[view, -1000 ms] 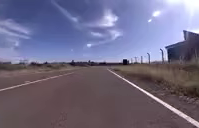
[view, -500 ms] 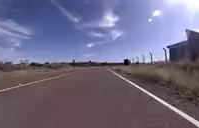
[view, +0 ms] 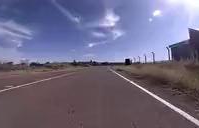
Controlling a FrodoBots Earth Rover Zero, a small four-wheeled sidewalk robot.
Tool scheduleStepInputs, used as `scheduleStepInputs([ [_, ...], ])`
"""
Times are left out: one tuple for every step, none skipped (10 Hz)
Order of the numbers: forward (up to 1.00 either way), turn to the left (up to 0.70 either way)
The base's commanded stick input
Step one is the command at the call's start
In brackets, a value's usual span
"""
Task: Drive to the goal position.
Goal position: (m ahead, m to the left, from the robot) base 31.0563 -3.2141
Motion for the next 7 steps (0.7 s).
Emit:
scheduleStepInputs([
  [1.0,0.0],
  [1.0,0.0],
  [1.0,0.0],
  [1.0,0.0],
  [1.0,0.0],
  [1.0,0.0],
  [1.0,0.0],
])
